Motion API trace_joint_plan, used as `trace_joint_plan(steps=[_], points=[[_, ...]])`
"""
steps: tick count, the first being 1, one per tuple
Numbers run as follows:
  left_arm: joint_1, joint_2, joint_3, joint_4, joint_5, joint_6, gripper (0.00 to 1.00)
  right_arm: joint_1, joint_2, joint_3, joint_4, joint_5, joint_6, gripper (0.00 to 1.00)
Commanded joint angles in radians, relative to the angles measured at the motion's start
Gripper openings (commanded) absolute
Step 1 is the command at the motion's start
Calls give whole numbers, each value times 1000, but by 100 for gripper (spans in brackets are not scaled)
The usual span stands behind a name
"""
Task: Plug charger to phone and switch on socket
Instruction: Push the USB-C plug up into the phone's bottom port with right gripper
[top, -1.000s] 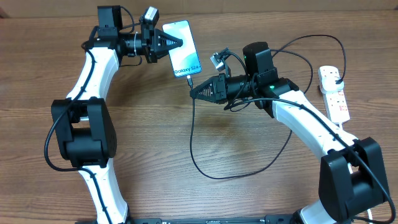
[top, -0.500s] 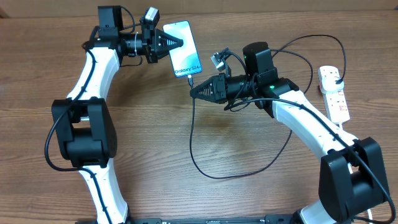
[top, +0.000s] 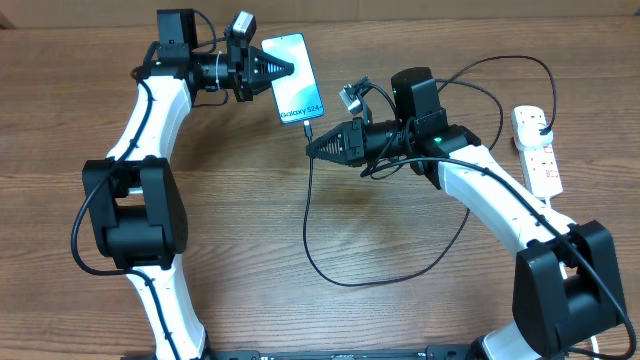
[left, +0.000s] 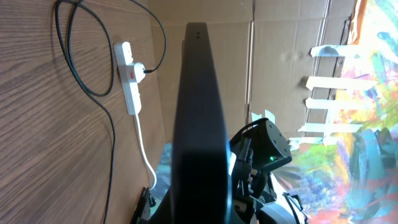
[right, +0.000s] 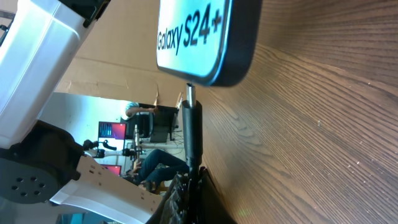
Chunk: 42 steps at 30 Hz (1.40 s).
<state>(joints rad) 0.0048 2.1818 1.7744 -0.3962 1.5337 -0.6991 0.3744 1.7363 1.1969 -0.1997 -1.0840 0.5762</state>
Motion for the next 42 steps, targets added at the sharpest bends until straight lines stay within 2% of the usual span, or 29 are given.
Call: trace_joint_plan(steps=[1, 42], points=[[8, -5, 8, 5, 48, 24, 4, -6, -38, 4, 9, -10, -1, 4], [-32, -5, 8, 5, 48, 42, 4, -6, -38, 4, 19, -9, -1, 4]])
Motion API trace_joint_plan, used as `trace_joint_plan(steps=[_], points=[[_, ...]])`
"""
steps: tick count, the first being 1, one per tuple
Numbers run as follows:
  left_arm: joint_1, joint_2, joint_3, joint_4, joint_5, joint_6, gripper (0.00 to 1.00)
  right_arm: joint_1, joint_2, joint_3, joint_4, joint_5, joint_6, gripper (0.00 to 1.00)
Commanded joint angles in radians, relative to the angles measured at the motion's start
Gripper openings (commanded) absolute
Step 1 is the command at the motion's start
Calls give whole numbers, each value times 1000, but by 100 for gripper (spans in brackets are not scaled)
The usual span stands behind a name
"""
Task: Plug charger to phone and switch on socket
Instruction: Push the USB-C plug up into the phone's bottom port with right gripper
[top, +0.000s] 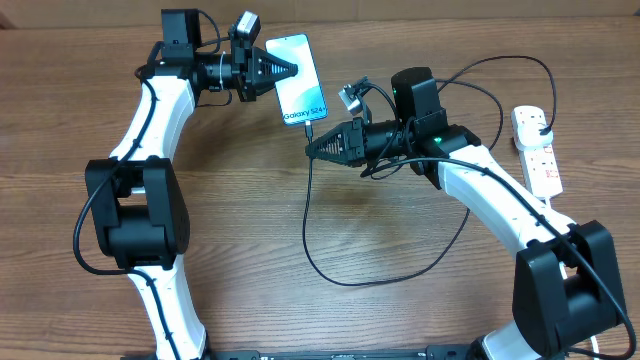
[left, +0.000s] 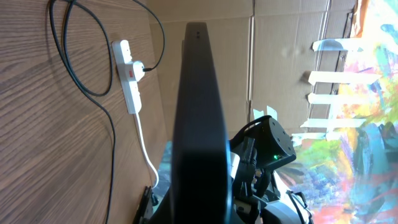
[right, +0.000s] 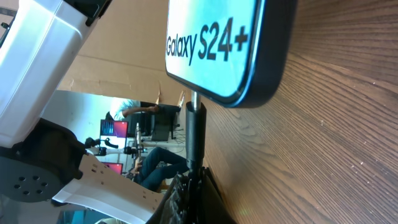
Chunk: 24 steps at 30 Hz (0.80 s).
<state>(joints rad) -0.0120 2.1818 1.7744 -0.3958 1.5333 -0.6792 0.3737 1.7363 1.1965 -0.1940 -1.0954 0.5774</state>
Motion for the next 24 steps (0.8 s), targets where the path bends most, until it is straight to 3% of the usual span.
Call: trace_joint_plan(steps=[1, 24], points=[[-16, -5, 8, 4, 48, 22, 4, -5, -38, 4, 14, 2, -2, 4], [-17, -5, 8, 41, 49, -16, 4, -5, -38, 4, 14, 6, 23, 4]])
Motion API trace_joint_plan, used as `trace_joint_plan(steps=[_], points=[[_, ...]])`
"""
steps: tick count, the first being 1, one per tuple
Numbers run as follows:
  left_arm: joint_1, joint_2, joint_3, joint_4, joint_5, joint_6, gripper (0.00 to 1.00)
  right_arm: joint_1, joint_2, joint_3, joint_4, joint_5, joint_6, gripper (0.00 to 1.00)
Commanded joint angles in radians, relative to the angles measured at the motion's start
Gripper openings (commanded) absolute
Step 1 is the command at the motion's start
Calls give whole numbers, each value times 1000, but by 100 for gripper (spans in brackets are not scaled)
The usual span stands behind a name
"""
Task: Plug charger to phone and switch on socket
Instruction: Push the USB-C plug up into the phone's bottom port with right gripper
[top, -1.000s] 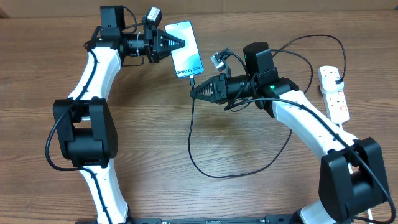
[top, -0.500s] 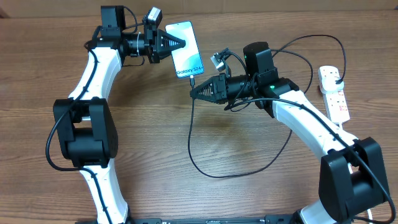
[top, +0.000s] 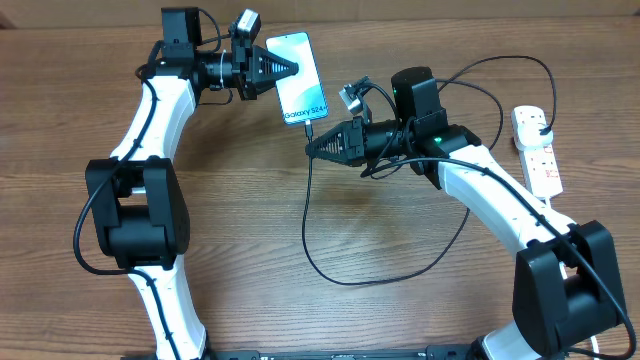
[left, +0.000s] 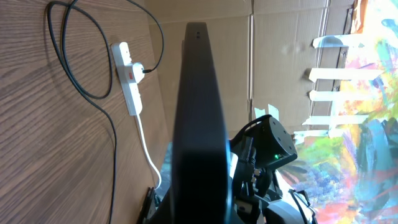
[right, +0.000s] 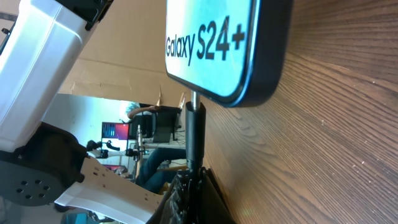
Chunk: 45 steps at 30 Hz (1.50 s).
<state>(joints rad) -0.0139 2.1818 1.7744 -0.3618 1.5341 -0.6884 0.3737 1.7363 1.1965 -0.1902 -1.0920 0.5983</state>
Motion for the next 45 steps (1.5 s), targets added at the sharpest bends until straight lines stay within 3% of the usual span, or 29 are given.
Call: trace_joint_plan(steps=[1, 27, 35, 45], points=[[-15, -5, 8, 7, 48, -7, 4, -5, -38, 4, 10, 7, 5, 4], [-48, -5, 8, 7, 48, 11, 4, -63, -38, 3, 55, 22, 68, 4], [-65, -5, 8, 6, 48, -98, 4, -63, -38, 3, 55, 30, 67, 4], [-86, -5, 8, 7, 48, -69, 4, -63, -38, 3, 64, 55, 67, 4]])
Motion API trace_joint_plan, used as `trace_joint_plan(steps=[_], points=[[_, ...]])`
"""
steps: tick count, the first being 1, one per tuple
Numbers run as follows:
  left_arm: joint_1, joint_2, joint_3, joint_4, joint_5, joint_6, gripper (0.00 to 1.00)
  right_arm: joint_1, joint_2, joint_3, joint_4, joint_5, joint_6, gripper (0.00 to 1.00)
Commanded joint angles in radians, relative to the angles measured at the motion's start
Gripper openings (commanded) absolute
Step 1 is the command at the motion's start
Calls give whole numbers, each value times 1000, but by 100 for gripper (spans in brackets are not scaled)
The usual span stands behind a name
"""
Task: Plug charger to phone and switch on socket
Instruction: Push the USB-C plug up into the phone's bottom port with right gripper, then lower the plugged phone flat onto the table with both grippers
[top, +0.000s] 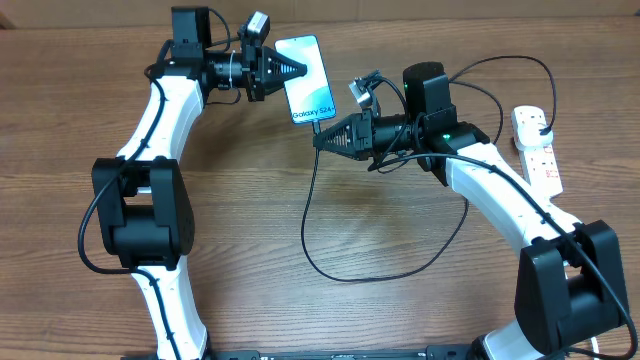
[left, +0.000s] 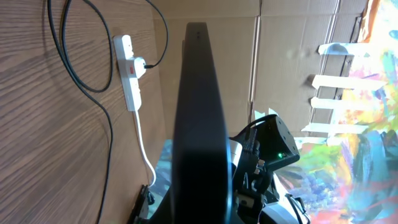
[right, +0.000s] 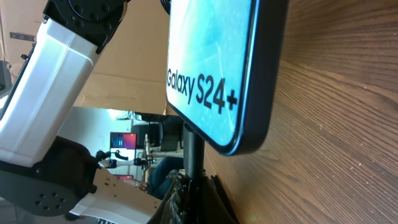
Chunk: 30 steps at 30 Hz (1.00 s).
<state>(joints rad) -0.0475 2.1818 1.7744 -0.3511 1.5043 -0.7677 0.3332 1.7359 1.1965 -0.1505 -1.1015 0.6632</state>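
Observation:
My left gripper (top: 289, 72) is shut on the phone (top: 312, 80), holding it off the table with the lit "Galaxy S24+" screen up. Edge-on, the phone (left: 199, 118) fills the middle of the left wrist view. My right gripper (top: 322, 141) is shut on the black charger plug (right: 192, 152), just below the phone (right: 217, 68). The plug body meets the phone's bottom edge and no metal tip shows. The black cable (top: 330, 270) loops over the table to the white power strip (top: 535, 150).
The power strip (left: 129, 71) lies at the table's right edge with a plug in it and a red switch beside that. The cable's loose loop covers the table's middle front. Cardboard walls stand behind the table.
Both grippers and the phone stand slightly farther back and to the right. The plug's metal tip, seen below the phone's edge before, no longer shows; the plug body now sits against the phone.
First the plug's bare tip stood just under the phone's bottom edge, both things held in the air. At the two following moments the phone had shifted a little and the tip still showed. Now the tip is hidden and the plug body touches the phone.

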Motion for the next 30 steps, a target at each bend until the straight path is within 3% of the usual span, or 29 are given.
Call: trace_joint_plan(steps=[1, 5, 30], points=[[-60, -5, 8, -4, 78, 30, 4, -23, -37, 3, 26, 65, 2, 4], [-74, -5, 8, -4, 79, 76, 4, -31, -37, 3, 26, 64, 2, 4], [-92, -5, 8, -18, 79, 77, 4, -106, -24, 3, 67, 68, -16, 4]])
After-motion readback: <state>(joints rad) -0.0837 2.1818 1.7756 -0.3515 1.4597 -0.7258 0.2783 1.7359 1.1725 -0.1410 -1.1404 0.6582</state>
